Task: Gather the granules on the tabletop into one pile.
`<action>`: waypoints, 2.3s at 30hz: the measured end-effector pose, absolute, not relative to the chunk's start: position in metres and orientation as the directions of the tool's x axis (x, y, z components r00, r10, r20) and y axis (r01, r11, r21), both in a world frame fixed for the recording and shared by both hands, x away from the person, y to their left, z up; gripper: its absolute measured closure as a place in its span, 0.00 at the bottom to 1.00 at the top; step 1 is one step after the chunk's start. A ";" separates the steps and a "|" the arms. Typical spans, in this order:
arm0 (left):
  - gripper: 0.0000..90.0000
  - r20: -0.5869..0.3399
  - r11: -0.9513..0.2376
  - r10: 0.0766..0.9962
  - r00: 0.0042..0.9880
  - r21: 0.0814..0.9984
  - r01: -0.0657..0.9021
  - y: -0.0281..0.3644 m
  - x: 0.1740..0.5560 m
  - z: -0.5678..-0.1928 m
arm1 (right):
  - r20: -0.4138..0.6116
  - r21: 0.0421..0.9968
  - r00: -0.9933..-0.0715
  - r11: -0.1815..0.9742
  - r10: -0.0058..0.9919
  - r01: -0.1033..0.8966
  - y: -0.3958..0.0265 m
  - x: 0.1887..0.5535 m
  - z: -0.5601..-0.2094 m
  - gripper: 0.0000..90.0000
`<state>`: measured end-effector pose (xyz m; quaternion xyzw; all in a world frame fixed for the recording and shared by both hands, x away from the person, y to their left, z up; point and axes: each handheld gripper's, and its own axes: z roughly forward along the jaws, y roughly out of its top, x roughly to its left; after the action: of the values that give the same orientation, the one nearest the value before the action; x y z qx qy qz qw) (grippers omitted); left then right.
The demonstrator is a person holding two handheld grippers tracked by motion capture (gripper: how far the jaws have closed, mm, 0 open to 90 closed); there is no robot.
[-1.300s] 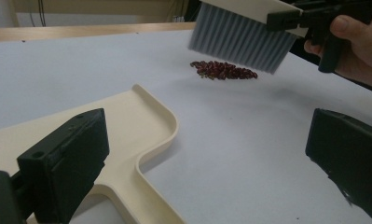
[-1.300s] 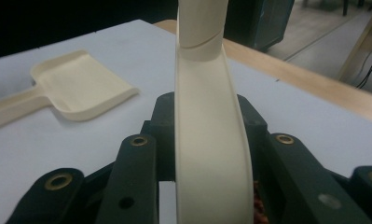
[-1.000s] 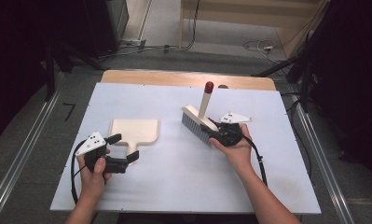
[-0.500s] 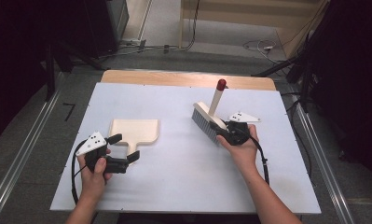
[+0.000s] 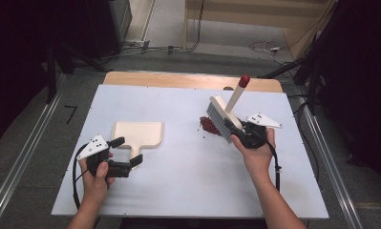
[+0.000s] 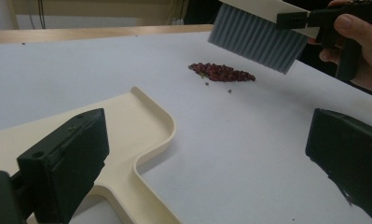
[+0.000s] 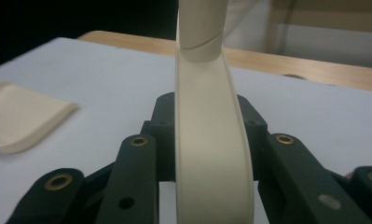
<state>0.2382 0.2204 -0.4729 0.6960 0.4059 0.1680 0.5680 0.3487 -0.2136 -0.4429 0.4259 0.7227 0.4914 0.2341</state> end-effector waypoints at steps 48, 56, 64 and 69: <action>0.00 -0.248 0.011 0.752 0.611 0.931 0.365 0.225 0.236 -0.470 | -0.003 0.900 -0.104 0.048 0.995 0.434 -0.156 0.354 -0.481 0.73; 0.00 -0.248 0.012 0.751 0.611 0.932 0.362 0.226 0.236 -0.470 | -0.009 0.901 -0.130 0.065 0.991 0.430 -0.149 0.355 -0.480 0.73; 0.00 -0.246 0.010 0.752 0.612 0.932 0.363 0.226 0.236 -0.470 | -0.021 0.898 -0.163 0.090 0.986 0.431 -0.148 0.356 -0.479 0.73; 0.00 -0.246 0.009 0.752 0.611 0.931 0.364 0.226 0.236 -0.470 | -0.027 0.894 -0.190 0.108 0.982 0.435 -0.151 0.356 -0.477 0.73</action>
<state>0.2361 0.2259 -0.4702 0.6838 0.4079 0.1669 0.5814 0.3563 -0.1513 -0.4774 0.5361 0.6605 0.3982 0.3433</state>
